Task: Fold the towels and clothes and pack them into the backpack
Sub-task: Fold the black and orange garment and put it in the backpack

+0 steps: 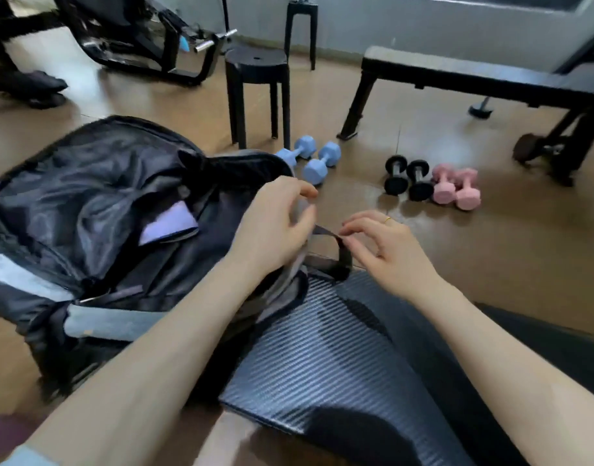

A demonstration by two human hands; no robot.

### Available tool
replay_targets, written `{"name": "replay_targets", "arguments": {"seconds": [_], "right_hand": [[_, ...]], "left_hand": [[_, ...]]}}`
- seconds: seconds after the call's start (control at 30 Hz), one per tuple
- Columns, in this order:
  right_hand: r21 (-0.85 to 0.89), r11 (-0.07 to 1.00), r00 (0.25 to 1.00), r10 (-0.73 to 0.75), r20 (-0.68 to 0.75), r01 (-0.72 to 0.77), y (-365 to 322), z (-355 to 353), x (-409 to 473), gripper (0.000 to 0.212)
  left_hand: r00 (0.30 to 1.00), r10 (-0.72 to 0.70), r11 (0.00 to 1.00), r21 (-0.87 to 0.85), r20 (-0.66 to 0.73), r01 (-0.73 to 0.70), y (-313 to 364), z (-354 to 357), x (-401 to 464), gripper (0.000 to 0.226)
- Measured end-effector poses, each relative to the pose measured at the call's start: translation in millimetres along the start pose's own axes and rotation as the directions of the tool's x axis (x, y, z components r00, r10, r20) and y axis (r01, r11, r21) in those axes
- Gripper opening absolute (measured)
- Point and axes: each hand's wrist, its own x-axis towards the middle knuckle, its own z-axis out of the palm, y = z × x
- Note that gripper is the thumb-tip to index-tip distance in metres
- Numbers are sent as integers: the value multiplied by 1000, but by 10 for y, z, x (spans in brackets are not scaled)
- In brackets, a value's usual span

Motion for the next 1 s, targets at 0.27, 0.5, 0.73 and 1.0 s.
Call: {"name": "replay_targets", "arguments": {"seconds": [0.27, 0.5, 0.73, 1.0], "right_hand": [[-124, 917, 922, 362, -139, -379, 1004, -1239, -1932, 12], [-44, 680, 632, 654, -417, -732, 1607, -2197, -3719, 11], [297, 224, 59, 876, -479, -928, 2095, -2357, -5632, 17], [129, -20, -52, 968, -245, -991, 2971, -1607, -7058, 32]], "left_hand": [[903, 196, 963, -247, 383, -105, 1690, 1800, -257, 19], [689, 444, 887, -387, 573, -250, 3251, 3047, -734, 23], [421, 639, 769, -509, 644, -388, 4521, 4056, -1375, 24], [189, 693, 598, -409, 696, -689, 5223, 5081, -1728, 23]]}}
